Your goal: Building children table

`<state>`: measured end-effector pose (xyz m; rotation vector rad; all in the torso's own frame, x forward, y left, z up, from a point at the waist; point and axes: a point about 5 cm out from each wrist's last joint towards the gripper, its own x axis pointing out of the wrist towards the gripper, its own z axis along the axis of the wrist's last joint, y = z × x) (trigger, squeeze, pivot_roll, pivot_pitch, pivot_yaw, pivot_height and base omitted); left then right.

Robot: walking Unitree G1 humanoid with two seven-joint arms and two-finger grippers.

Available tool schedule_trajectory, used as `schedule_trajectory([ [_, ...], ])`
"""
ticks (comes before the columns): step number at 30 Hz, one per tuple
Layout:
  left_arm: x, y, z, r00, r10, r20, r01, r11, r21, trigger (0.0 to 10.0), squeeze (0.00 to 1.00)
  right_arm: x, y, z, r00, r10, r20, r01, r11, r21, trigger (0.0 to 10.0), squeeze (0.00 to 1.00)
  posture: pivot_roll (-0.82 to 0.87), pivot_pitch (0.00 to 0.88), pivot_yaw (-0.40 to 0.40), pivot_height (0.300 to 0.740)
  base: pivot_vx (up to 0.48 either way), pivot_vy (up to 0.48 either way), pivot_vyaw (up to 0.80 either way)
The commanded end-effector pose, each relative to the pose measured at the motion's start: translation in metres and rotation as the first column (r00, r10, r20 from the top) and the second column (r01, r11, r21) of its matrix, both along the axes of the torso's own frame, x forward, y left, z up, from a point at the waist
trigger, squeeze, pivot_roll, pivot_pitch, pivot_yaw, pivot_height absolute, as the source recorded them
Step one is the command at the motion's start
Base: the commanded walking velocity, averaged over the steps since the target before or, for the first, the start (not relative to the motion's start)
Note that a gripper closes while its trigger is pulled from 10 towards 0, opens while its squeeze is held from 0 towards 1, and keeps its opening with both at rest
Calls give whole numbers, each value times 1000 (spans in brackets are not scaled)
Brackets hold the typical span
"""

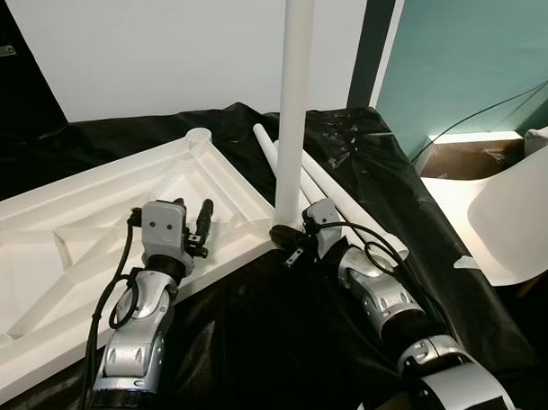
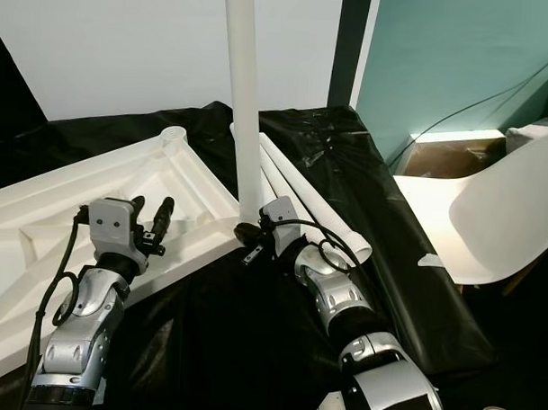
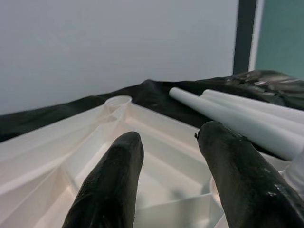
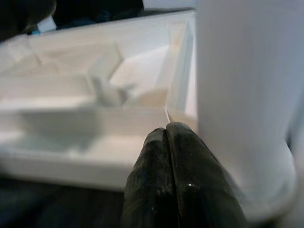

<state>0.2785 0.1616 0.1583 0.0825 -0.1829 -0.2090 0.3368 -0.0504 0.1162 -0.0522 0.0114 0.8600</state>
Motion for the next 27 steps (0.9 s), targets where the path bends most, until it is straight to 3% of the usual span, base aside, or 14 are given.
schedule_trajectory([
  [1,-2,2,0,1000,2,-16,-2,1000,12,10000,0,-1,5,7,1000,21,14,-21,999,29,10000,0,206,0,1,740,0,0,0],
  [7,-8,6,-1,996,-63,-67,68,995,67,10000,0,-15,9,3,999,47,22,-48,997,61,10000,0,193,0,7,740,0,0,0],
  [10,-21,2,-10,973,-184,-139,199,974,105,10000,0,-33,16,4,996,86,33,-89,991,103,10000,0,174,0,18,740,0,0,0],
  [12,-24,1,-13,965,-210,-160,229,967,113,10000,0,-36,18,5,995,93,34,-96,989,110,10000,0,167,0,20,740,0,0,0],
  [14,-34,-2,-31,911,-274,-308,343,918,197,10000,0,-30,12,6,998,46,34,-49,993,106,10000,0,149,0,27,740,0,0,0],
  [15,-34,-2,-31,911,-274,-308,343,918,197,10000,0,-30,12,6,998,46,34,-49,993,106,10000,0,149,0,27,740,0,0,0],
  [17,-48,0,-54,824,-300,-481,459,851,255,10000,0,-25,8,11,999,23,40,-27,994,107,10000,0,148,0,26,740,0,0,0],
  [19,-55,3,-65,775,-299,-557,507,820,265,10000,0,-24,7,14,998,28,49,-33,994,105,10000,0,148,0,26,740,0,0,0],
  [27,-54,3,-66,749,-322,-579,524,822,221,10000,0,-30,15,13,998,46,44,-50,994,97,10000,0,161,0,20,740,0,0,0],
])
